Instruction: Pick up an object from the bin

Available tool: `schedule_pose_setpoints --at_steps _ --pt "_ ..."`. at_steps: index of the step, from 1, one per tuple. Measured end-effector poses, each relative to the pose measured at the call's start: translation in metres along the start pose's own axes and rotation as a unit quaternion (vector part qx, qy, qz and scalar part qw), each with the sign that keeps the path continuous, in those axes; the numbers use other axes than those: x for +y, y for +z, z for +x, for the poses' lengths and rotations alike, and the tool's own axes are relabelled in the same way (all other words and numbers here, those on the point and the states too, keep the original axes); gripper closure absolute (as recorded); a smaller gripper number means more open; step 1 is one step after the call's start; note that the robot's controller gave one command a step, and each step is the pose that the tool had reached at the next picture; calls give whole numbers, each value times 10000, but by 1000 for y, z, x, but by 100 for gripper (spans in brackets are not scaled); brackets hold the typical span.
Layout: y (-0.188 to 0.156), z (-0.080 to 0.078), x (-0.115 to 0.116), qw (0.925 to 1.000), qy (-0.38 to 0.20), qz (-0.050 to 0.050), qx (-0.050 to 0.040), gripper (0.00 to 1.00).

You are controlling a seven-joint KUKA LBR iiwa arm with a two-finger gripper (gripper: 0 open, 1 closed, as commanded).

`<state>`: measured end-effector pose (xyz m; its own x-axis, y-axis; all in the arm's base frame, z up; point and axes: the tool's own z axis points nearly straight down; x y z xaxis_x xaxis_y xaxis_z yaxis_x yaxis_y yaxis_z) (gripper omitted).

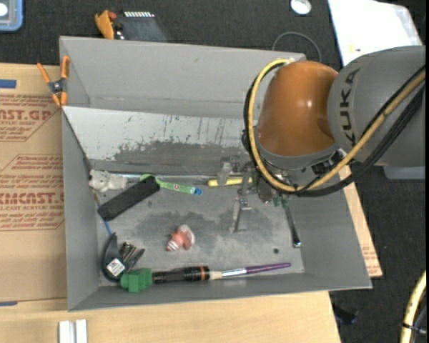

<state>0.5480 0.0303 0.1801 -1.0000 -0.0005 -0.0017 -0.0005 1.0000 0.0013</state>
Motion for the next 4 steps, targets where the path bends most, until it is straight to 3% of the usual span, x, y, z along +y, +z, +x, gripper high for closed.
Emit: schedule_pose_setpoints --at_steps 1,2,3,4 --pt "0 0 0 10000 -1 0 -1 0" --pt "23 18 55 10000 -95 -3 -9 0" --pt "48 -15 103 9985 -545 6 -52 0" --pt "35 -27 102 9980 -629 0 -8 0"
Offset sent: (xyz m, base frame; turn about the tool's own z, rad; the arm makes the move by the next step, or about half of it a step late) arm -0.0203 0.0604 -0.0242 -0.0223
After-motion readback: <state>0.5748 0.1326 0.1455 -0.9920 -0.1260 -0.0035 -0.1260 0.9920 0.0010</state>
